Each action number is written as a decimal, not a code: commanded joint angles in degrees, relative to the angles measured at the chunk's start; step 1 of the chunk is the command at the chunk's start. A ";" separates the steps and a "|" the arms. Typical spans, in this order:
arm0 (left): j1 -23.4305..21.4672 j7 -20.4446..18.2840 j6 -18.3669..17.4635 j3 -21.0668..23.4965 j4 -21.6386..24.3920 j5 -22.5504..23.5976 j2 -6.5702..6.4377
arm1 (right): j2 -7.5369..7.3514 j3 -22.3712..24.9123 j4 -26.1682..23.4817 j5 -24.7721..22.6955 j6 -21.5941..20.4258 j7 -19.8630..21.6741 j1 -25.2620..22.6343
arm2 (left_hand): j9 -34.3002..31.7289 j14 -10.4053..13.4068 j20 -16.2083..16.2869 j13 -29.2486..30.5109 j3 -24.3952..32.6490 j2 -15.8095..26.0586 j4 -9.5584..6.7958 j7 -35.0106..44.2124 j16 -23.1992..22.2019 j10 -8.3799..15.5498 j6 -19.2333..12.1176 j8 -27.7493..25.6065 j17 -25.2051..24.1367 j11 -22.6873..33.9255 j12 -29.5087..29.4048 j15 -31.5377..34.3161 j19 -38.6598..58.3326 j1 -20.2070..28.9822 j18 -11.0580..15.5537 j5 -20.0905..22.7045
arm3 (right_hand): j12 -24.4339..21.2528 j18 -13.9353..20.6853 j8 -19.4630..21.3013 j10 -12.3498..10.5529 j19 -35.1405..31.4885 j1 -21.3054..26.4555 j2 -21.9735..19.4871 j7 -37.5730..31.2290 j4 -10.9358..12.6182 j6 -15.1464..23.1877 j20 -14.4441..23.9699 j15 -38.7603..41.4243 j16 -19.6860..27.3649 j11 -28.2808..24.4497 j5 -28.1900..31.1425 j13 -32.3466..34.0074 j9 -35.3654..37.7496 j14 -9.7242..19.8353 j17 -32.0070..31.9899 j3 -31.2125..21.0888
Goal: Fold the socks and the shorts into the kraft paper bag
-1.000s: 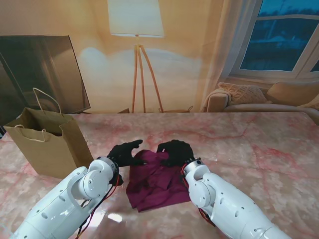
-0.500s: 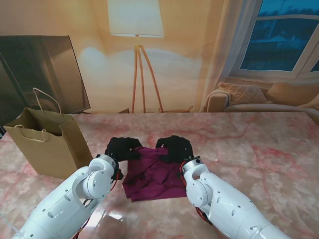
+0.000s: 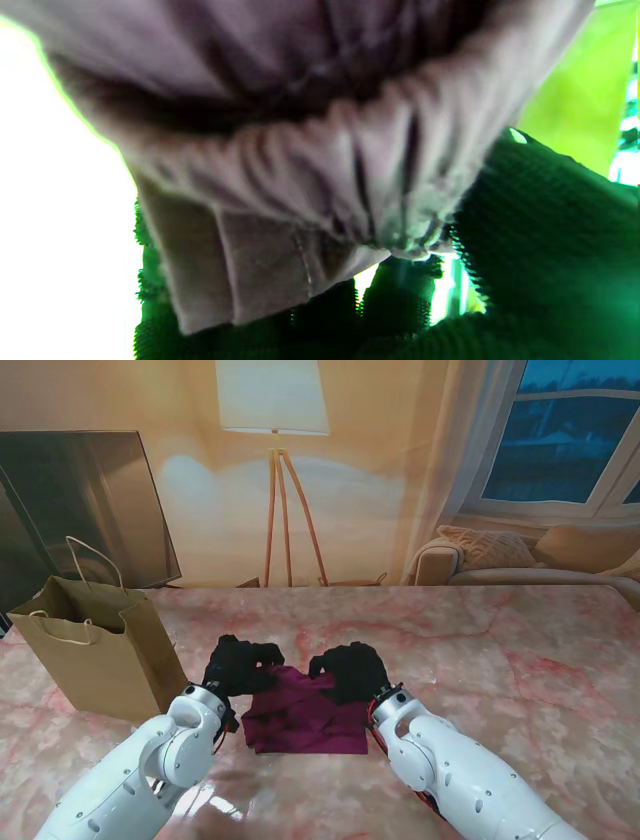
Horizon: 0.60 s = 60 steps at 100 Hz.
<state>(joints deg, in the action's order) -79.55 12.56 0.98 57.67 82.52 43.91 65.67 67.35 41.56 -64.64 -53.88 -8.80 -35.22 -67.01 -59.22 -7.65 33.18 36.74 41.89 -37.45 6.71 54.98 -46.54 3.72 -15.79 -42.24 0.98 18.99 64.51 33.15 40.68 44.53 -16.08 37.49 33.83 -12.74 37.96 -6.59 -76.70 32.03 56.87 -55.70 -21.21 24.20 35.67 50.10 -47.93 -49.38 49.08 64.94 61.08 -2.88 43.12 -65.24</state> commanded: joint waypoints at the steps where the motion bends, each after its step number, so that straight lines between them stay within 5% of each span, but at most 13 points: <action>1: -1.81 -0.30 -0.59 0.51 0.49 0.95 -1.21 | -1.31 -0.55 -0.93 -0.64 -1.12 -0.10 -1.92 | 0.21 1.53 0.75 0.97 3.65 -1.47 2.00 2.46 0.19 0.01 -1.36 -1.46 -0.07 1.45 1.49 0.90 0.57 2.88 -0.66 -0.59 | 0.82 0.86 -0.53 -1.72 -2.23 1.43 0.56 -3.16 0.96 3.19 2.58 3.15 -2.91 -1.30 0.66 -0.07 0.70 0.99 -0.40 -3.21; 42: -8.12 -2.17 -4.43 2.55 3.67 6.84 -3.08 | -5.60 -4.37 -4.70 -10.76 -3.06 -0.21 -3.93 | 1.34 1.68 0.26 -0.05 2.56 -2.87 2.40 0.57 1.10 -0.13 -0.70 -0.04 -0.25 -0.49 -0.41 -0.93 0.66 1.75 -0.48 0.32 | 1.07 1.71 -0.90 -2.36 -3.08 0.33 1.16 -3.13 0.45 3.71 4.17 3.80 -3.54 -1.11 0.90 0.54 1.29 1.54 0.60 -3.91; 52: -9.68 -4.72 -5.29 3.40 5.66 7.59 -3.63 | -6.03 -5.06 -4.53 -11.20 -3.91 0.13 -4.18 | 6.70 1.63 -0.46 -1.24 0.81 -3.28 2.64 -2.86 1.89 -0.83 1.50 1.74 -0.86 4.69 -8.13 -2.79 -0.21 -0.72 -0.07 -0.11 | 1.10 1.76 -0.83 -2.37 -3.08 0.23 1.17 -3.15 0.37 3.74 4.31 3.64 -3.50 -1.04 0.91 0.41 1.29 1.50 0.64 -3.99; 60: -10.94 -6.45 -5.85 4.23 7.18 8.03 -3.96 | -6.41 -5.41 -4.64 -11.50 -4.53 1.11 -4.36 | 10.38 1.29 -0.45 -2.65 0.49 -2.95 2.72 -8.74 2.41 -2.10 4.97 5.75 -1.61 6.00 -22.76 -4.26 -1.45 -4.58 0.14 0.94 | 0.68 1.93 -1.45 -2.55 -1.84 -0.60 0.56 -2.39 0.20 3.61 4.23 2.05 -2.85 -0.06 0.67 -0.42 1.12 1.65 -0.38 -4.21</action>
<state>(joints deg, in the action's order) -89.33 6.25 -4.36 61.73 88.77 51.79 62.40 61.50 36.68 -69.43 -64.93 -12.48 -35.26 -70.35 -51.78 -7.22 33.18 36.09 41.89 -38.83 6.73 49.71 -44.73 3.31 -12.73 -39.15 0.56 24.24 48.92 30.89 40.43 42.49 -16.08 38.12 35.28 -11.32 37.29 -7.20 -76.87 31.97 56.97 -55.78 -21.21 24.20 37.76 52.02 -49.85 -49.41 49.06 64.89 61.07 -2.27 43.12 -65.36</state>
